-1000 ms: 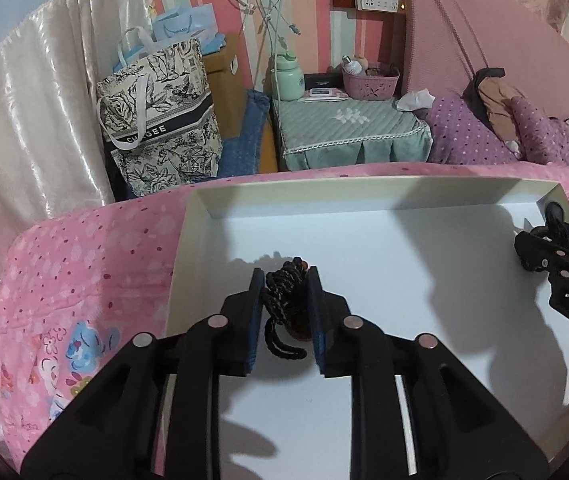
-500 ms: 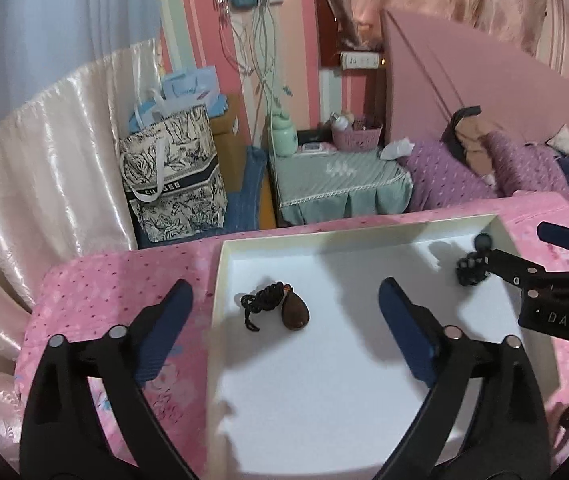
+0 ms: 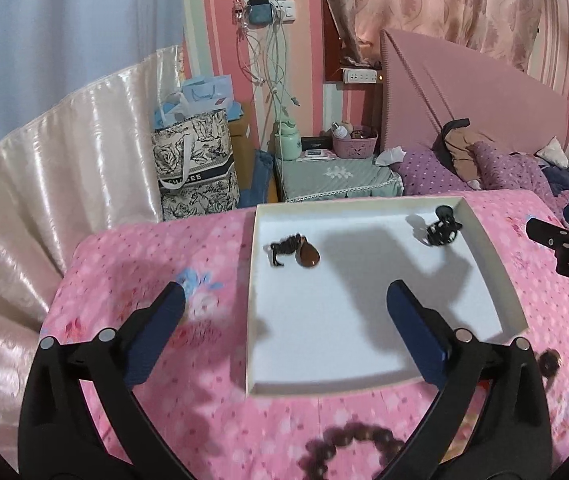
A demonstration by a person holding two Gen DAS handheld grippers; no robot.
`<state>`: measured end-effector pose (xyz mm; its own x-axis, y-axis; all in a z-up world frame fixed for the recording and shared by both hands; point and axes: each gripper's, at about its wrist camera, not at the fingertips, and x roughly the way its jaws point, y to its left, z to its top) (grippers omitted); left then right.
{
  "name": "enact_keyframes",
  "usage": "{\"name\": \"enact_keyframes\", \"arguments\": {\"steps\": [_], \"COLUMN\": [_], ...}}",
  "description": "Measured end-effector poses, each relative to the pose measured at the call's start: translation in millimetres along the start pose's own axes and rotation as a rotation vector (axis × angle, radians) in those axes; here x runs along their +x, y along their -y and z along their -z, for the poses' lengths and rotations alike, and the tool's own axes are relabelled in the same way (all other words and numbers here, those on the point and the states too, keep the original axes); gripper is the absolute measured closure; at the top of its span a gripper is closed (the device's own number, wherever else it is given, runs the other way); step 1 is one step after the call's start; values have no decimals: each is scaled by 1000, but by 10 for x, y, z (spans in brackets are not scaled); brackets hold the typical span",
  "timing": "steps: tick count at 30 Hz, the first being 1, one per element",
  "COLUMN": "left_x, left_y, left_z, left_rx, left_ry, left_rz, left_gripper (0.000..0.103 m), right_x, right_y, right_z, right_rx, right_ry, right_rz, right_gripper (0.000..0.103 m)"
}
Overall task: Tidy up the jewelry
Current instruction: 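Withdraw both grippers from the tray back toward the remaining jewelry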
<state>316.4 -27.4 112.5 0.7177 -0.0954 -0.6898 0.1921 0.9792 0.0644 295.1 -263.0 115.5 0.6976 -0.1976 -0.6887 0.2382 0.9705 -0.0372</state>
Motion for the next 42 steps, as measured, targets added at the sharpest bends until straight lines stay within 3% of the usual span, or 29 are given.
{"name": "enact_keyframes", "arguments": {"steps": [4,7,16,23,29,38,42], "left_x": [-219,-335,-432,-447,-328,-252,-226], "left_y": [-5,-13,-25,-67,-7,63,85], "left_z": [216,389,933,1183,1310,1374,1381], "left_rx": [-21,-46,-81,-116,-82,-72,-71], "left_ry": [4,10,-26,-8,-43,-56,-59], "left_rz": [-4,8,-15,-24,-17,-27,-3], "left_gripper": [3,3,3,3,3,3,3], "right_x": [-190,-285,-512,-509,-283,-309,-191], "right_y": [-48,-82,123,377,438,135,-7], "right_z": [215,444,1086,1337,1447,1573,1604], "right_rx": [-6,-7,56,120,123,31,-11], "right_ry": [-3,3,44,82,33,81,53], "right_rz": [-2,-23,23,99,94,94,86], "right_gripper": [13,2,2,2,2,2,3]}}
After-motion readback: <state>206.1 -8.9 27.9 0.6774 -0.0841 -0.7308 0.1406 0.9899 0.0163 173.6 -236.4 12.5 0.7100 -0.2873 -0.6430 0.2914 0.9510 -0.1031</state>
